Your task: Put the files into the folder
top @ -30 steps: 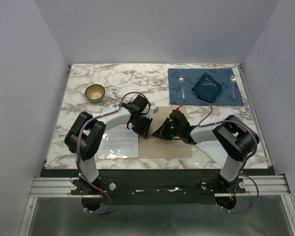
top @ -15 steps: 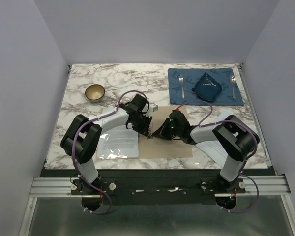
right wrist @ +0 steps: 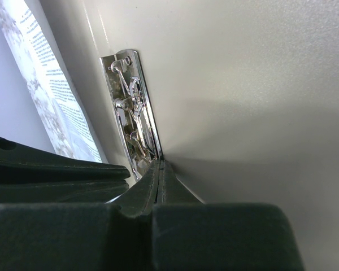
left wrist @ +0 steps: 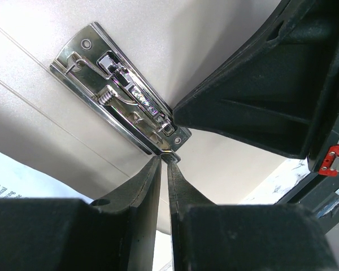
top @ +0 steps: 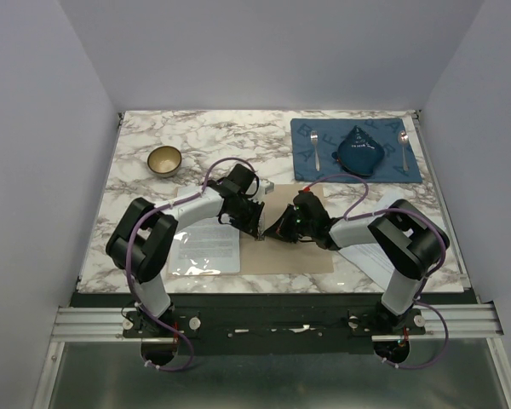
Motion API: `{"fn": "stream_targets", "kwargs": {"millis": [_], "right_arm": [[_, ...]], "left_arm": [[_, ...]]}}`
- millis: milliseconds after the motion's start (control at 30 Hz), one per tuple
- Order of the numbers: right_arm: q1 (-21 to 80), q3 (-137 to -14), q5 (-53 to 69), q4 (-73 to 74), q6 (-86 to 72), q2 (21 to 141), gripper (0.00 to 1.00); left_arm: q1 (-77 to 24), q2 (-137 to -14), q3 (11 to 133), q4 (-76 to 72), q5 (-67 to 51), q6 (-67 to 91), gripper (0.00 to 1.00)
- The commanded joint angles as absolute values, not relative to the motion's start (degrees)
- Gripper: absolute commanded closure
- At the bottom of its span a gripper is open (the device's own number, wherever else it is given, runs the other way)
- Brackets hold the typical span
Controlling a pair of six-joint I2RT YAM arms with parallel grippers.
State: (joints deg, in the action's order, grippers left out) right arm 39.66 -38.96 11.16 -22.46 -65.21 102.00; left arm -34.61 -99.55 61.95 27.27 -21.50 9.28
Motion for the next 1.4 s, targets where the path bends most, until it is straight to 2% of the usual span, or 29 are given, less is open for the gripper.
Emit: {"fn": "stream_targets", "kwargs": {"millis": [0, 367, 667, 900, 1367], "right_arm": [[39.8, -35.7, 4.3, -7.5, -62.2, 106.7, 1.0], [39.8, -35.9, 4.3, -7.5, -62.4, 106.5, 1.0], [39.8, -35.7, 4.2, -7.5, -62.5, 106.8, 1.0], [39.8, -35.5, 4.0, -7.5, -62.6, 106.8, 1.0], [39.9, -35.5, 4.1, -7.7, -62.8, 107.6, 1.0]], "left_arm": [[-34.9, -101.1, 61.5, 26.5, -22.0, 9.4, 0.78], [-35.9, -102.9, 62.1, 27.2, -20.0, 9.1, 0.78], [-36.0, -104.3, 62.2, 27.9, -17.5, 8.8, 0.83], [-36.0, -105.7, 62.2, 28.7, -15.8, 9.2, 0.93], [-37.1, -108.9, 63.8, 28.8, -15.1, 9.1, 0.96]]}}
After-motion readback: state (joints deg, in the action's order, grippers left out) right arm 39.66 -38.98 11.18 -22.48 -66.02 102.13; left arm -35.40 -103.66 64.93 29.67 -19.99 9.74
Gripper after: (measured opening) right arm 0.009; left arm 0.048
